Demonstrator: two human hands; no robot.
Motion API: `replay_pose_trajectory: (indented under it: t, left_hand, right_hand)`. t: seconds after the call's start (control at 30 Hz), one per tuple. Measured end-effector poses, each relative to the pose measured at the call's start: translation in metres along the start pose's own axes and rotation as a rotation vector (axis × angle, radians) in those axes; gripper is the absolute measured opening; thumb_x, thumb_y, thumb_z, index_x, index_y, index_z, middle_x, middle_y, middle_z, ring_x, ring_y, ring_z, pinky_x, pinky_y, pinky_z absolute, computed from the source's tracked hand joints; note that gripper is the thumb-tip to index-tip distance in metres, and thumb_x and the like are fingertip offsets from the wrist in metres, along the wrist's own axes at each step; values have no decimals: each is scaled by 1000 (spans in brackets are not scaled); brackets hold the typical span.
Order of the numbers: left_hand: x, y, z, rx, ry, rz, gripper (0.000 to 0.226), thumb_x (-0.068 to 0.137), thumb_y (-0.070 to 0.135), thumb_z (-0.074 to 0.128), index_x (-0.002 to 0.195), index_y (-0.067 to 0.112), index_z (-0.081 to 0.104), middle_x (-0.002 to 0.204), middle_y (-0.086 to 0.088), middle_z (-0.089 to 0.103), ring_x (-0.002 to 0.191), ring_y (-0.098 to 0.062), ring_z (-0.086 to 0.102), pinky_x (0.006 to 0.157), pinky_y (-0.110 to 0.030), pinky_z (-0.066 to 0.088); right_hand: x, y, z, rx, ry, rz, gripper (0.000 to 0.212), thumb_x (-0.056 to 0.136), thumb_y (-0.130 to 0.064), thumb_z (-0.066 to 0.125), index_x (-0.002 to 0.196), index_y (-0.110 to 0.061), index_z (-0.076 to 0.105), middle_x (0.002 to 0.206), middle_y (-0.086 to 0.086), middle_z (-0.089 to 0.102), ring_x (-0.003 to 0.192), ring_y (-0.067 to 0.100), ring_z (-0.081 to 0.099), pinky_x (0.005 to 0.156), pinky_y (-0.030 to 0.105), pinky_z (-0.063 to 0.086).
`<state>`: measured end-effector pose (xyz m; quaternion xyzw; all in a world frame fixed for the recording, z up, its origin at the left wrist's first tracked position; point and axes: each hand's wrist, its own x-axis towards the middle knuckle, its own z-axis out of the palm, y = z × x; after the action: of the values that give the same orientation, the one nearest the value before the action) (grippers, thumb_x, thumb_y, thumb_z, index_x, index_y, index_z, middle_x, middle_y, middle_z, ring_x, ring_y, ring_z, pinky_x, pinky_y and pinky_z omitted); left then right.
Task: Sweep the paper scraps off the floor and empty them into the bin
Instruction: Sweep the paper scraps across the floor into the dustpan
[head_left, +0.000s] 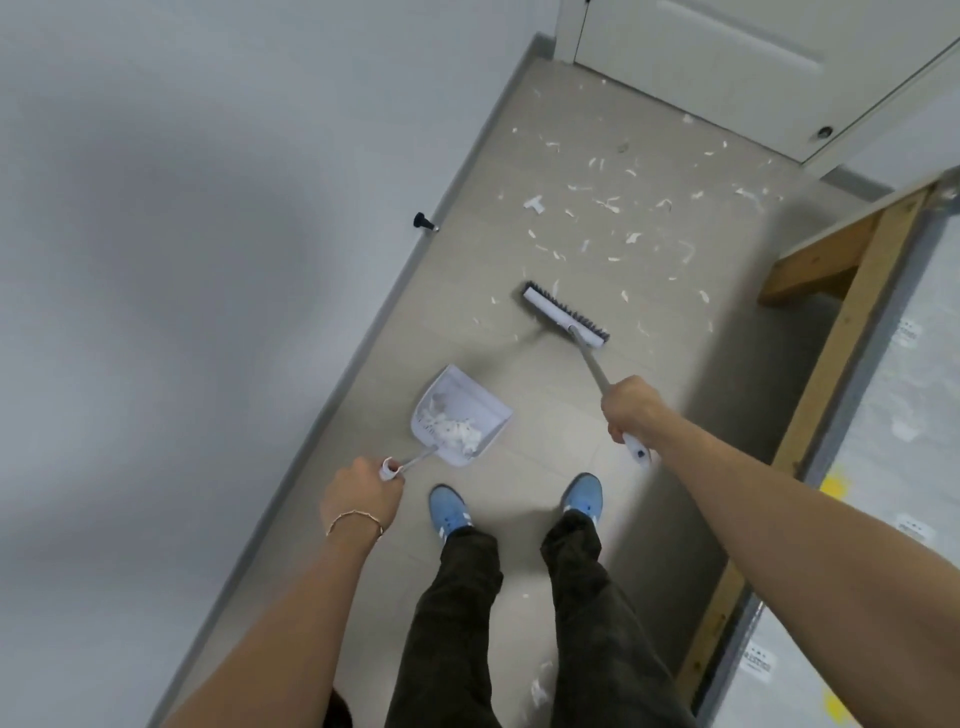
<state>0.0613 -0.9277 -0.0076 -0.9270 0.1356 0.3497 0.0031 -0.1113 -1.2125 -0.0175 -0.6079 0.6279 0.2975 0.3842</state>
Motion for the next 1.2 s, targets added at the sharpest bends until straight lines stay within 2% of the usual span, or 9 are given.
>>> replay_pose_trajectory:
  t: [0.2,0.37,0.47,0.57,0.73,0.93,1.07,1.13,1.2]
  left_hand:
    - [27,-9,-1,25,-40,53,27,92,26,50,86,11,72,86,-16,69,71,-34,54,60,-30,39]
    - [35,-13,-8,16,-64,62,25,92,21,51,87,10,73,89,-17,70,71,-33,54,61,-29,39]
    - [37,-14,-14,17,-68,95,24,92,20,52,92,10,74,92,-18,70,83,-38,63,63,-28,38]
    - [35,-15,-23,16,-55,122,25,93,20,52,91,6,74,94,-21,70,89,-41,64,64,-29,39]
    - [32,-29,-37,40,-33,120,26,94,27,52,93,11,73,89,-13,70,71,-27,56,61,-28,38]
    - [46,-51,-45,86,-22,120,23,89,31,54,87,16,72,84,-6,70,71,-25,60,59,-27,41]
    - [57,-64,-43,124,-55,144,20,88,31,54,92,21,72,88,-5,70,78,-27,64,62,-28,44]
    - [62,-68,-43,119,-56,125,21,88,31,54,92,20,71,88,-5,70,72,-24,57,61,-28,42]
    - [65,-70,-43,126,-42,100,21,90,30,53,89,19,70,88,-6,69,69,-23,50,60,-28,37]
  right_hand:
    - [-16,-9,59,-19,-110,-59,30,90,-4,46,118,5,53,70,7,50,64,23,54,49,28,43]
    - [-52,16,85,-238,-240,-48,26,78,-4,62,103,-4,57,89,6,58,69,20,58,60,29,52]
    - [-63,25,65,-181,-308,-46,21,73,1,64,92,-7,62,96,5,63,67,15,55,58,25,51]
    - [-69,32,49,-144,-251,-98,34,84,-1,54,113,-13,68,92,10,69,70,20,60,69,35,61]
    - [-62,7,33,7,-126,-70,34,94,-11,48,124,-15,63,79,8,60,60,20,57,51,27,53]
    - [-3,-89,26,-278,1,-109,34,77,-4,66,110,-2,66,93,8,68,71,21,62,46,26,43]
    - [4,-135,35,-393,-32,-117,8,78,0,68,81,-2,61,83,11,60,70,24,58,46,25,41]
    - [-5,-143,49,-441,-55,-141,9,79,-2,68,87,-1,63,94,13,60,75,24,59,53,26,45]
    - [-18,-137,72,-511,-84,-146,28,74,-1,73,101,3,65,98,13,60,81,24,61,58,28,49]
